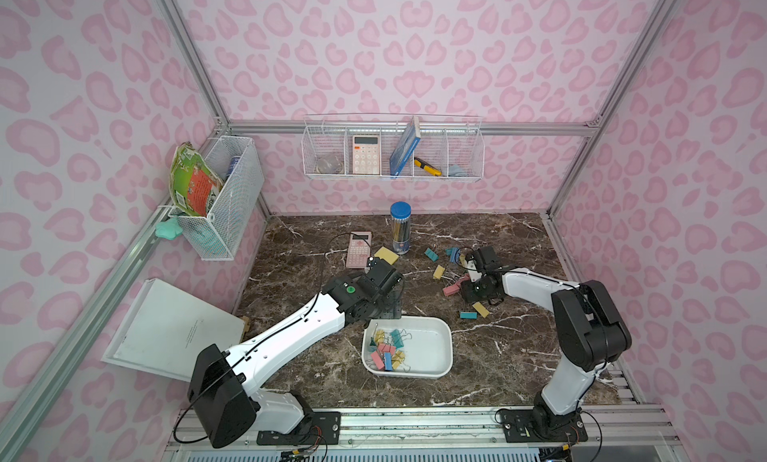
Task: Put the binder clips in the storage box
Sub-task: Pick up the binder clip at the center of the board, then place the binder clip in the storage box.
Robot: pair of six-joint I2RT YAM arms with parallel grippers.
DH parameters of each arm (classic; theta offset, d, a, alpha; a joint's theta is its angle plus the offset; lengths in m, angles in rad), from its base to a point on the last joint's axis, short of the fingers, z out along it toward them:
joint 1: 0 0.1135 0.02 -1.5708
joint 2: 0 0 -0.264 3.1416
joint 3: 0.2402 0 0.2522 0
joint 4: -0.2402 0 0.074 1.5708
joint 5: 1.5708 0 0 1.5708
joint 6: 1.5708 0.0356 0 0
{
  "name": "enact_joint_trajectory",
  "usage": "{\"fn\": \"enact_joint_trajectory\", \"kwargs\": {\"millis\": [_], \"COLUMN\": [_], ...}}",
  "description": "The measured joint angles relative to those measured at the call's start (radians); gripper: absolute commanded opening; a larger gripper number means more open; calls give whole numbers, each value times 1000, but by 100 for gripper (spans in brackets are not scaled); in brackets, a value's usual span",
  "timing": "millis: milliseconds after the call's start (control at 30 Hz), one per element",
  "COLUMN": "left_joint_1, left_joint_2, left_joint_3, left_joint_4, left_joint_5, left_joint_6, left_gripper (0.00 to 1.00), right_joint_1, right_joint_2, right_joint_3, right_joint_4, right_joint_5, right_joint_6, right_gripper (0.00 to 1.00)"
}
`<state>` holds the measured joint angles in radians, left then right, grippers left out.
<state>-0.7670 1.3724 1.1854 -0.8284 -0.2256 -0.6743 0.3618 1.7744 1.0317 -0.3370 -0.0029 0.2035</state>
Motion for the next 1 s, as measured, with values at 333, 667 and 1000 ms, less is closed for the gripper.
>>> {"fn": "enact_joint_trajectory", "kwargs": {"millis": [333,667,1000], "left_joint_1": [0,141,227], "left_joint_2": [-54,-179,-209], "left_joint_3": [0,-30,-72], "left_joint_4": [1,80,187], "left_joint_5": [-26,-5,108], "left_joint_6": [0,-4,-6], "left_gripper": [100,99,99], "right_joint_1": [29,529,793], "right_joint_2": [-274,-502,-254], "right_joint_3": [-24,-122,-134], "right_joint_4": [-3,7,64], "right_joint_5": [-7,-25,-42], "right_joint_6": [90,344,432], "right_gripper": [46,44,60]}}
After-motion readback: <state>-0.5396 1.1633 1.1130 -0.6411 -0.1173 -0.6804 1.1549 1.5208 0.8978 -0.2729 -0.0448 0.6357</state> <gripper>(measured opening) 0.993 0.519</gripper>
